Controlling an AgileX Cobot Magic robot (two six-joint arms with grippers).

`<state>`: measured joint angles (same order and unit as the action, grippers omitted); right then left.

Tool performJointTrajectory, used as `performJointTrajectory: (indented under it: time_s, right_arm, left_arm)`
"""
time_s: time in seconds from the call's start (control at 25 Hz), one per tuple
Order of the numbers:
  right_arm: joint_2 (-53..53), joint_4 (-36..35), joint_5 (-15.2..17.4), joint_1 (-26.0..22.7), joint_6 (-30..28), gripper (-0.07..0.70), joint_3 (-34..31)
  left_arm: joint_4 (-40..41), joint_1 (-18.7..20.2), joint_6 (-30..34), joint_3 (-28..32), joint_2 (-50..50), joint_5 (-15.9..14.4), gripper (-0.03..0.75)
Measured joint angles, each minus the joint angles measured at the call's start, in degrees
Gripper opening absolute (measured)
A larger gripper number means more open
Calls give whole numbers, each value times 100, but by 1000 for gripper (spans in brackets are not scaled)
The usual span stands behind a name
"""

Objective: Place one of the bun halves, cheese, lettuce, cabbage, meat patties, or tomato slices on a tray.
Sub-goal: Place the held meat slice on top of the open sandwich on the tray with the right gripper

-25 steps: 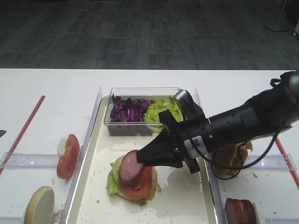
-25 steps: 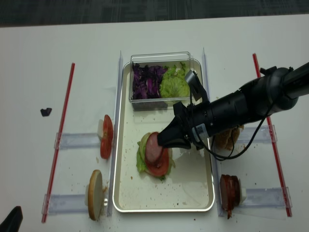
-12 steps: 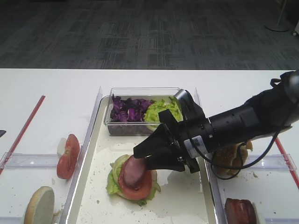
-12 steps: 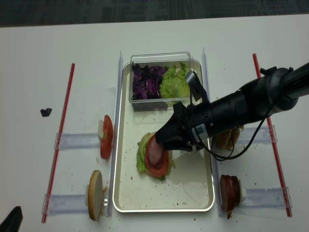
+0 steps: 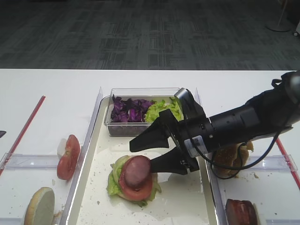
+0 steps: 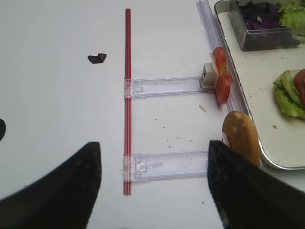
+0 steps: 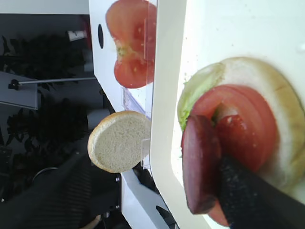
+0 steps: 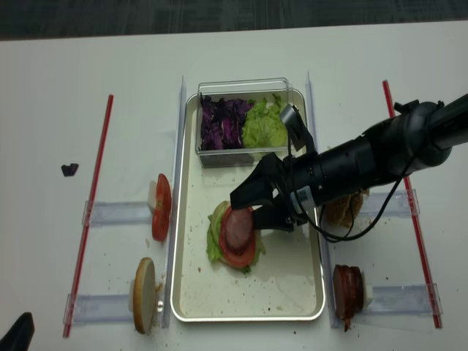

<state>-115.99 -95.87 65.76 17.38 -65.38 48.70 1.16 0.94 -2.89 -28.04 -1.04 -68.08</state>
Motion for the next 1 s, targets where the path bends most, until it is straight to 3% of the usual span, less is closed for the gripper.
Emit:
performJointTrajectory:
  time_s: [0.32,1.0]
  right_arm:
    - [0,-39,0,0,-125,666,0]
    - [0,180,0,0,-118,677,0]
  left_arm:
    - [0,0,0,0,0,0,439]
    - [0,0,0,0,0,0,439]
